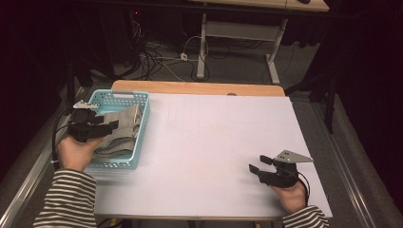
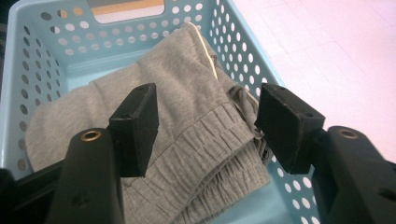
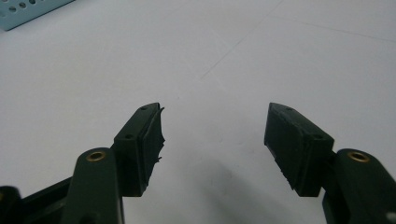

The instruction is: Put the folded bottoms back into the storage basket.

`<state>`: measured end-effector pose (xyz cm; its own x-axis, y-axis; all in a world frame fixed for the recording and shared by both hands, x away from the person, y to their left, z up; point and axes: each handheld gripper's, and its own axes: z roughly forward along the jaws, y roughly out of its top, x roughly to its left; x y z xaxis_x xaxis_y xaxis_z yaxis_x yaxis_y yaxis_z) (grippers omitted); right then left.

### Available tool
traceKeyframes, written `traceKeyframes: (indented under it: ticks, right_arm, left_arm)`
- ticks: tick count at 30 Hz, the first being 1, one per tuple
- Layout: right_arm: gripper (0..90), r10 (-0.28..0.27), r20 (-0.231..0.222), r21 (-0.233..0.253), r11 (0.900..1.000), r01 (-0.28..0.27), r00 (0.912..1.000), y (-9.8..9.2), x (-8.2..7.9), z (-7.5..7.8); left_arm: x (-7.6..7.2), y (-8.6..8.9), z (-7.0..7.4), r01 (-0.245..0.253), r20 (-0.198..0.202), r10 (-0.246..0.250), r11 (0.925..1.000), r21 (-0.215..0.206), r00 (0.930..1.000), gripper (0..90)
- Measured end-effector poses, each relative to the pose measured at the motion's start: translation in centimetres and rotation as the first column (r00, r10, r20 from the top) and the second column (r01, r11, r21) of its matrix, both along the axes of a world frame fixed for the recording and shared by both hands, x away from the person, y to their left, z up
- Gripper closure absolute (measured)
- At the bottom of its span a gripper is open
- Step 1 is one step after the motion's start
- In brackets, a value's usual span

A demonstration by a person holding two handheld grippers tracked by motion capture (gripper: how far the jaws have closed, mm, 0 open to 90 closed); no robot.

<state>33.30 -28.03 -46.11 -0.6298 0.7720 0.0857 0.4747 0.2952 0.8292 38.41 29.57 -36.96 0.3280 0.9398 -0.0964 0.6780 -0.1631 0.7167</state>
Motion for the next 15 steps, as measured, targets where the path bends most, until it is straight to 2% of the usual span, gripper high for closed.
traceKeyframes:
  ticks: [15]
  right_arm:
    - [37.3,-0.001,0.000,0.002,1.000,0.001,1.0000,0.0,-0.1,0.0]
  left_arm:
    - [-1.5,0.3,-0.4,0.016,0.021,-0.016,0.9998,-0.014,0.9997,37.4]
